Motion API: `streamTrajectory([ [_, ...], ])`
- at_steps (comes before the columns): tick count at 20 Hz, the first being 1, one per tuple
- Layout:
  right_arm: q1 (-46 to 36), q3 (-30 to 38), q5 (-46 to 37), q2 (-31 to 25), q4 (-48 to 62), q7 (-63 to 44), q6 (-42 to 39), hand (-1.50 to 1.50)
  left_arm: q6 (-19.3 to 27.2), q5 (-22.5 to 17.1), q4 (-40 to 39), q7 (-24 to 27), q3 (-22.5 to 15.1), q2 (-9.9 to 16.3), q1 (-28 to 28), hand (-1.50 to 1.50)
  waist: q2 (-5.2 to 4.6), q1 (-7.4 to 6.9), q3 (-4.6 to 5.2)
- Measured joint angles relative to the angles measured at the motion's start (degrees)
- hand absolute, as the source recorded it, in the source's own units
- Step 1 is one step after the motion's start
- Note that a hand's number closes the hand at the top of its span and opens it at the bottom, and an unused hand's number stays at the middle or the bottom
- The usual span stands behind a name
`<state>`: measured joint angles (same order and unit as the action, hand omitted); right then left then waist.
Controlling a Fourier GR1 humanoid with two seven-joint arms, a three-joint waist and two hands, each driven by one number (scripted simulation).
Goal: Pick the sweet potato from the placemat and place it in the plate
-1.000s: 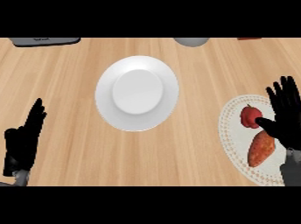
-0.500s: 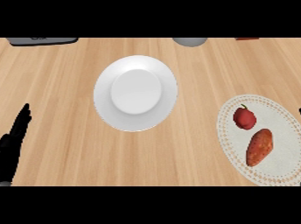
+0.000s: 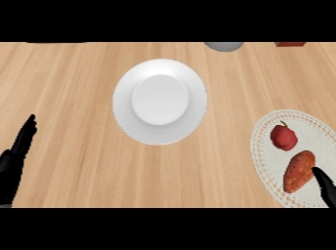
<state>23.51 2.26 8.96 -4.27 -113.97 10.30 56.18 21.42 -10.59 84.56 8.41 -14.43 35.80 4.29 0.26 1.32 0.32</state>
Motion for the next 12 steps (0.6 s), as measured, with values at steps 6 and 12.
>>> streamTrajectory([
  [6, 12.1, -5.7, -6.2, -9.8, -6.2, -16.9, 0.0, -1.50, -0.6, 1.1, -0.4, 1.2, -0.6, -0.5, -0.1, 0.00, -0.65, -1.35, 0.05],
  [12, 16.2, -3.8, -9.0, -21.5, -12.9, -37.5, -3.4, -1.50, -1.8, 1.4, -1.0, 1.8, 0.0, -1.0, -0.7, 0.00, -0.83, -2.23, -0.02],
])
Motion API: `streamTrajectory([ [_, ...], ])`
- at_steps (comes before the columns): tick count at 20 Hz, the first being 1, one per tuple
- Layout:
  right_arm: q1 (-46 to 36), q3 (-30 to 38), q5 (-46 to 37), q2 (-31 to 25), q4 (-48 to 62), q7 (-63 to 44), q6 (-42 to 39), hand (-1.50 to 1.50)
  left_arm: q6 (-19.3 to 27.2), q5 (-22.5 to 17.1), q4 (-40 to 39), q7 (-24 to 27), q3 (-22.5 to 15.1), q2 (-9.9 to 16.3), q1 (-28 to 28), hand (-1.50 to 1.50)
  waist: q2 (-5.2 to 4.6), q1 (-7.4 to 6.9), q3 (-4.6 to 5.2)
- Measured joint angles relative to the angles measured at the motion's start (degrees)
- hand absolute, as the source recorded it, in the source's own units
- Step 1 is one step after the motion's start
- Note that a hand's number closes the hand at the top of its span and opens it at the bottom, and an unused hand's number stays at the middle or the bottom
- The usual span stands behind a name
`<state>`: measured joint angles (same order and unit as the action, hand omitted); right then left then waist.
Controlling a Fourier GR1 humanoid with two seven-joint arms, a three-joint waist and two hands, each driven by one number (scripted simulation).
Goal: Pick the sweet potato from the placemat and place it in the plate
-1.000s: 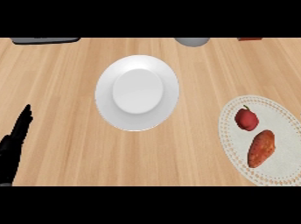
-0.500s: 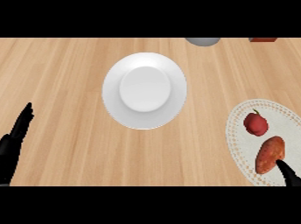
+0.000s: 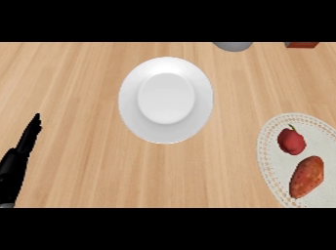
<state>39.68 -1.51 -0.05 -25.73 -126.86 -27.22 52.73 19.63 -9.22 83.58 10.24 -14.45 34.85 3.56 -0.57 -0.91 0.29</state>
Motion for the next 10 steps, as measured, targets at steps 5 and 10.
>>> streamTrajectory([
  [5, -3.8, 1.8, -0.3, -7.8, -0.6, -14.1, -5.3, -1.50, -1.0, 0.3, 0.2, -1.2, 0.7, -0.3, -0.8, 0.00, 0.14, -0.13, -0.13],
  [10, -10.0, 1.2, 1.2, -11.9, 4.6, -21.0, -11.1, -1.50, -1.2, 1.3, -1.7, -0.7, 1.1, -2.1, -1.6, 0.00, 0.28, 0.14, -0.22],
])
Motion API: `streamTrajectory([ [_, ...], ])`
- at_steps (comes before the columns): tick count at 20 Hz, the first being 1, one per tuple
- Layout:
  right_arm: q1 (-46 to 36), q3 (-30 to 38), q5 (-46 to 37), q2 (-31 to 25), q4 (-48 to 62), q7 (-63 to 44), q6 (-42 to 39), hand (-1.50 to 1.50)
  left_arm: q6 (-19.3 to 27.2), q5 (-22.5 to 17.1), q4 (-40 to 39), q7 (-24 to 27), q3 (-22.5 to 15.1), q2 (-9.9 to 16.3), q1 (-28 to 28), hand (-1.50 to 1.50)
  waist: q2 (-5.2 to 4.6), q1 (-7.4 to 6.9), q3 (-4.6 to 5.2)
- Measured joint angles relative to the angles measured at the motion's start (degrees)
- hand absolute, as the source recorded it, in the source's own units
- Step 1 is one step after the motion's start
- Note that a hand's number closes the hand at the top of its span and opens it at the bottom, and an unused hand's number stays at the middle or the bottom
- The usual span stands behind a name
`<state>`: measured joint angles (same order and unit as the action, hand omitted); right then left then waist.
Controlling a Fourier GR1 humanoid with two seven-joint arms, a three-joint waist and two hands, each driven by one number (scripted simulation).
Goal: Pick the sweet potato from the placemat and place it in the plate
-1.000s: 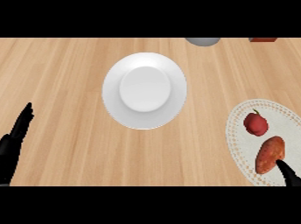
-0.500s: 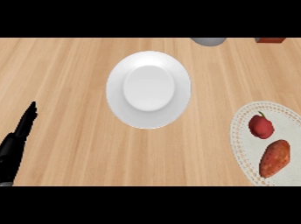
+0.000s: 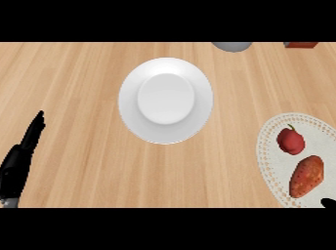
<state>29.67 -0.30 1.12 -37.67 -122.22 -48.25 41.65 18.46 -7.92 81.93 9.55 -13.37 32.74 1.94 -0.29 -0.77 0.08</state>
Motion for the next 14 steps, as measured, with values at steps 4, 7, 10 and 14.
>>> streamTrajectory([
  [4, -2.7, -2.0, 0.2, -1.0, 2.0, -2.9, -4.0, -1.50, -0.9, 0.4, 0.1, -0.2, 1.2, -0.1, 0.1, 0.00, 0.15, 0.27, -0.03],
  [7, -4.5, -2.6, 0.6, 0.1, 5.3, -2.1, -7.0, -1.50, -1.5, 1.2, 1.2, -0.6, 2.2, -0.2, 1.2, 0.00, 0.24, 0.44, -0.07],
  [10, -6.2, -2.0, 1.5, 1.4, 7.7, -1.2, -10.1, -1.50, -2.4, 2.0, 0.1, -0.3, 3.1, -1.5, 1.2, 0.00, 0.28, 0.66, -0.07],
  [14, -11.0, -1.5, 2.1, 3.4, 12.8, -0.2, -13.9, -1.50, -3.8, 3.2, 0.3, 0.0, 4.4, -2.2, 1.8, 0.00, 0.28, 0.61, -0.08],
])
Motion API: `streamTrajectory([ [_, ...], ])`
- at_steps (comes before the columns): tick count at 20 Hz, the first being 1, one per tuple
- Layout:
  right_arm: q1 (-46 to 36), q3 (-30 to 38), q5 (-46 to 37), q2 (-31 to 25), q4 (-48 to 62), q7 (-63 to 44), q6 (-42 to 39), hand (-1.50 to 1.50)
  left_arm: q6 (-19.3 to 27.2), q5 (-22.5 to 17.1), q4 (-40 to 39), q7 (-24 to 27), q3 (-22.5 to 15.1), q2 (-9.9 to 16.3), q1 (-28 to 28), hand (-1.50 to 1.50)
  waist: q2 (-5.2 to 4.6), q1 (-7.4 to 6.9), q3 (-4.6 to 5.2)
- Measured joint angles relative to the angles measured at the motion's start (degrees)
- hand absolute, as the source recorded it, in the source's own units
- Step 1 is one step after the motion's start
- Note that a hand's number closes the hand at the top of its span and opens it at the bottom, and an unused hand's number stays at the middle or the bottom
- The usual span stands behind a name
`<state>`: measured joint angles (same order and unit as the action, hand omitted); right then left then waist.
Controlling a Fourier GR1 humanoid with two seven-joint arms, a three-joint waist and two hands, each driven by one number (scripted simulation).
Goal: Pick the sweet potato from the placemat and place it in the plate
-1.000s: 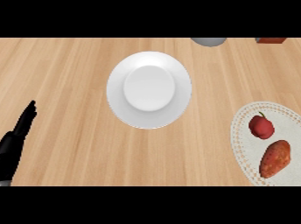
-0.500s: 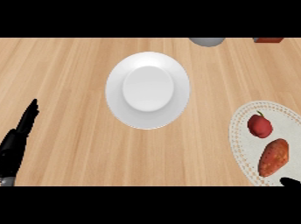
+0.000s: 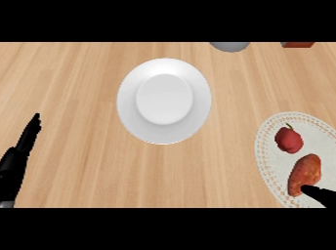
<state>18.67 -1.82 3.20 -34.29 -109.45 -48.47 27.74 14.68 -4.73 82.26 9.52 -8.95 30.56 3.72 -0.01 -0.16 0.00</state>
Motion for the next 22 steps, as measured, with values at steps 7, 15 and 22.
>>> streamTrajectory([
  [7, -1.3, 0.5, -0.6, 4.9, 6.3, 4.6, -6.0, -1.50, -1.6, 2.5, 1.2, -0.9, 2.1, -2.0, 0.9, 0.00, 0.03, 0.12, -0.01],
  [15, -3.8, 1.6, -4.4, 10.0, 9.9, 5.4, -9.1, -1.50, -4.9, 5.0, 1.8, -0.9, 6.0, -4.1, 1.7, 0.00, 0.04, 0.14, 0.00],
  [22, -6.0, 3.9, -7.1, 13.9, 13.8, 10.4, -10.2, 1.50, -6.4, 7.9, 2.3, -1.3, 7.5, -6.8, 2.2, 0.00, 0.26, 0.36, 0.46],
])
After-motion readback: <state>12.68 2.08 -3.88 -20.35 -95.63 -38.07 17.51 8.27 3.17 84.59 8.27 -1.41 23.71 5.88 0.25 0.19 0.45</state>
